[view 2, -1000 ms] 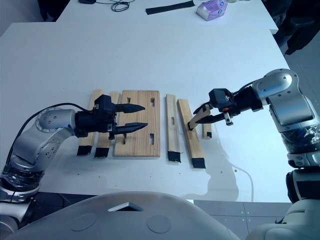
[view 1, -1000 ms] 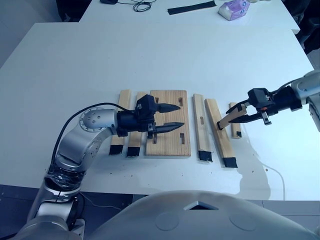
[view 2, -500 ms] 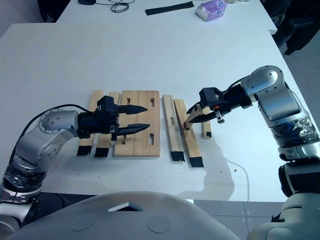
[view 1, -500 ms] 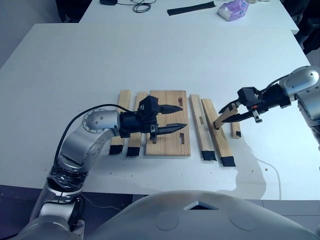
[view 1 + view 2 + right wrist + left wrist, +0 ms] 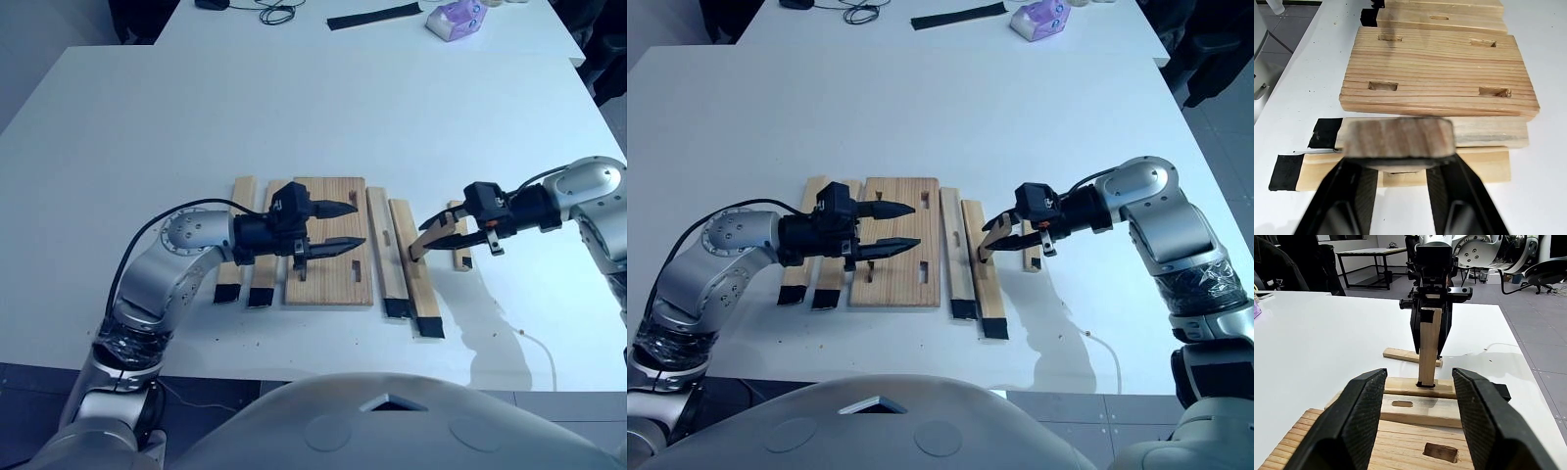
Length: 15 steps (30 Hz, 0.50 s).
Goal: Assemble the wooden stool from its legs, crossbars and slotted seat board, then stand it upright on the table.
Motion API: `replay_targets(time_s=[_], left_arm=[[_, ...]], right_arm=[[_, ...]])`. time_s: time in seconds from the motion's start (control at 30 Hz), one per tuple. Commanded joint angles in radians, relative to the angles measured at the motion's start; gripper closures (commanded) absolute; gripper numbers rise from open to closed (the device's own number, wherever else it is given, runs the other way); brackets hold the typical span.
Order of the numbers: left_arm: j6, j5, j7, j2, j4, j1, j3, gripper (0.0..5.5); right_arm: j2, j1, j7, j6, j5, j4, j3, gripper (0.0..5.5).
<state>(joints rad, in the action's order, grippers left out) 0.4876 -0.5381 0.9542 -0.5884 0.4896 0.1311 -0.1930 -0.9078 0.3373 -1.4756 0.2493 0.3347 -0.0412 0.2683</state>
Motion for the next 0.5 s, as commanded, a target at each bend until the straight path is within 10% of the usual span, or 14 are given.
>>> replay_targets(time_s=[0.03,0.5], left_arm=[[-0.004,0.008,0.006,-0.011,-0.004,0.010,0.000,3.02],[-0.016,0.020,0.032,-0.020,-0.024,0.011,0.002,3.02]], right_arm=[[0.038,-0.039,0.046,0.013,-0.062,0.010,0.047,3.84],[0.125,-0.215,0.209,-0.164,-0.158,0.101,0.035,1.93]])
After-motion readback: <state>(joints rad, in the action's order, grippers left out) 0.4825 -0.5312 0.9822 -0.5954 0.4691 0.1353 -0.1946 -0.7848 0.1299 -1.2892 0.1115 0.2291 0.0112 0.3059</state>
